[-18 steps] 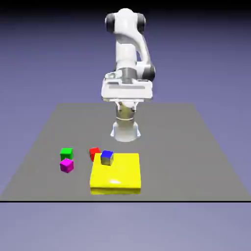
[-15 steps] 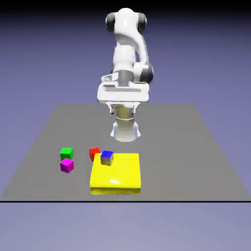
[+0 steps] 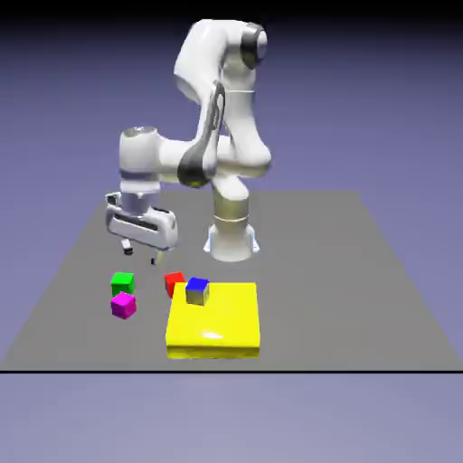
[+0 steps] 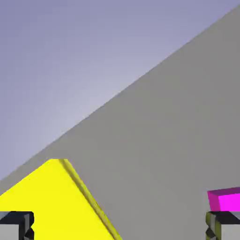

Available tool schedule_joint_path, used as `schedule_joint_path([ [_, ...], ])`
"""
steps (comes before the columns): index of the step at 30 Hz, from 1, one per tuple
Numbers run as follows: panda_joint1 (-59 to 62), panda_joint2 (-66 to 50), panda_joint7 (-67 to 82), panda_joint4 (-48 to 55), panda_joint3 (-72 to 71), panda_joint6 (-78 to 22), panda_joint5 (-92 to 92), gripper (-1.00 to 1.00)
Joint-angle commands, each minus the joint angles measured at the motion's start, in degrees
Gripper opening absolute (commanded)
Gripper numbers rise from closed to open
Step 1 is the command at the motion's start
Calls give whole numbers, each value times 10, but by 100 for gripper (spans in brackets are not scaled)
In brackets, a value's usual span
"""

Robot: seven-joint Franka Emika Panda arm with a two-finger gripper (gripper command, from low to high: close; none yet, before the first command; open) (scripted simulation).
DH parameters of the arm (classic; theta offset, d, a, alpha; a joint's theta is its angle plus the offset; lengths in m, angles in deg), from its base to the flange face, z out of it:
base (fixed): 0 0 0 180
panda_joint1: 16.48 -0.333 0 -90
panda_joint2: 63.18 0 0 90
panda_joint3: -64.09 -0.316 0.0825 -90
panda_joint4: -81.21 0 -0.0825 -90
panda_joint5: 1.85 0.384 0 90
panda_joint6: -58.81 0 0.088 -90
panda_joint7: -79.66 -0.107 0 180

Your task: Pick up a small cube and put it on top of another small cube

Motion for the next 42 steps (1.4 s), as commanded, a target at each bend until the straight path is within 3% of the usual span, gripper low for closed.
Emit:
schedule_joint_path([
  [1, 16, -16, -6, 10, -4, -17, 3, 0],
  [21, 427, -323, -122, 204, -93, -346, 69, 0],
  [26, 413, -366, -114, 156, -94, -253, 75, 0],
  [27, 413, -366, -114, 156, -94, -253, 75, -100],
  [32, 422, -321, -120, 203, -90, -347, 69, -100],
  [42, 214, -266, -52, 151, 35, -364, 52, -100],
])
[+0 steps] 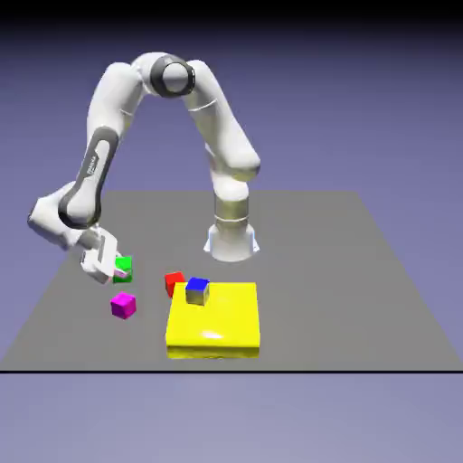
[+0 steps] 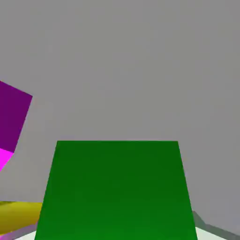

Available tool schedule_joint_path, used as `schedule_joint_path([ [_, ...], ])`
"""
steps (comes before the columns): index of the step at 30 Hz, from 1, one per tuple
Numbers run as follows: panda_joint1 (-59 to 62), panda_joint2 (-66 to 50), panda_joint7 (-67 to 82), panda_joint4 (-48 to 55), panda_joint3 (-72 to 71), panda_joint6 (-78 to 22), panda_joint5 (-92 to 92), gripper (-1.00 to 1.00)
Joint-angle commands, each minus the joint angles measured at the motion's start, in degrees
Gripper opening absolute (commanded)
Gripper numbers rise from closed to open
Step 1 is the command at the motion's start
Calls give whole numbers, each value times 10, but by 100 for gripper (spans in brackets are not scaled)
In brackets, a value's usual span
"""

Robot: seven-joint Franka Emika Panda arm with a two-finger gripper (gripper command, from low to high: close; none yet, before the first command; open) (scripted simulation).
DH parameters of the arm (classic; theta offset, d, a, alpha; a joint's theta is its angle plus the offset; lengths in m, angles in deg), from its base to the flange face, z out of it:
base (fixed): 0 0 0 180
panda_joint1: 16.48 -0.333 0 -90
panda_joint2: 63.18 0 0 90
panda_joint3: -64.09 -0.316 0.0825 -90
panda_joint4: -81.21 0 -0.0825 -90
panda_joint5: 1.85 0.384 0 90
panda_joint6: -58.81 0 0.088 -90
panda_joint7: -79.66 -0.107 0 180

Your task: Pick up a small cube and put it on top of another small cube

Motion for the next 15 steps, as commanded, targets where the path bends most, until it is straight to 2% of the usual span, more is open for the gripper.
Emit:
schedule_joint_path([
  [1, -21, 6, 6, -5, 12, -2, -3, -100],
  [15, -311, 83, 101, -78, 187, -25, -26, -100],
])
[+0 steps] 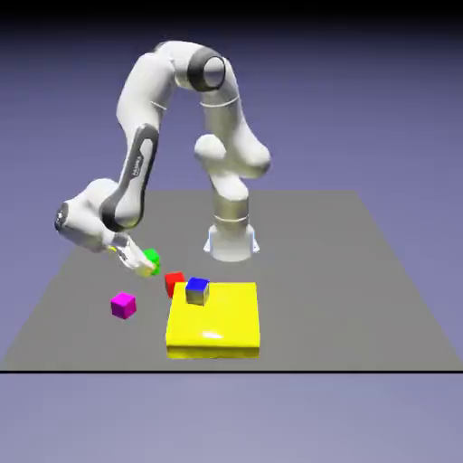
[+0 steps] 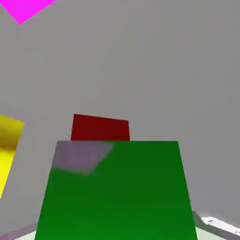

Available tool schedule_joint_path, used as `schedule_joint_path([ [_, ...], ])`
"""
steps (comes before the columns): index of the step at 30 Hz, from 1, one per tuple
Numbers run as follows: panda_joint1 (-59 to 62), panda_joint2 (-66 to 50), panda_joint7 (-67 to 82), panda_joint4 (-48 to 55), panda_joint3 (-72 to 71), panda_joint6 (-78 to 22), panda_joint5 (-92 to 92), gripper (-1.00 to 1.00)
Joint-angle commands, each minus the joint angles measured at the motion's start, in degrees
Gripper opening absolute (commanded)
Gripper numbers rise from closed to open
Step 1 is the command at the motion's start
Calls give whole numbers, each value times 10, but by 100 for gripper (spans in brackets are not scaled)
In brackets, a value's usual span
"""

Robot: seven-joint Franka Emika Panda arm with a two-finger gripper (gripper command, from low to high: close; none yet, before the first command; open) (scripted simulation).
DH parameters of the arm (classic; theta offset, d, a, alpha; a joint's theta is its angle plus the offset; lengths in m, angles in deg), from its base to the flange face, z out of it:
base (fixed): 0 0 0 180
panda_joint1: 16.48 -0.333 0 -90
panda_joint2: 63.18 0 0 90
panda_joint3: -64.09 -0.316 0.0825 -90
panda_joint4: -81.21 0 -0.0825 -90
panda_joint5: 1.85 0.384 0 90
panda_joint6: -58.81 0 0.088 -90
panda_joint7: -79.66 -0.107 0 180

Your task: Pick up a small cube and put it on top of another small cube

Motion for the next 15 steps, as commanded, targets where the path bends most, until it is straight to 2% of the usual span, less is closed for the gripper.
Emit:
schedule_joint_path([
  [1, -21, 6, 6, -5, 12, -2, -3, -100],
  [7, -120, 32, 39, -30, 72, -10, -11, -100],
  [12, -122, -10, 58, -93, 58, 91, 16, -100],
  [13, -122, -10, 58, -93, 58, 91, 16, 100],
  [15, -121, 0, 54, -78, 61, 66, 10, 100],
])
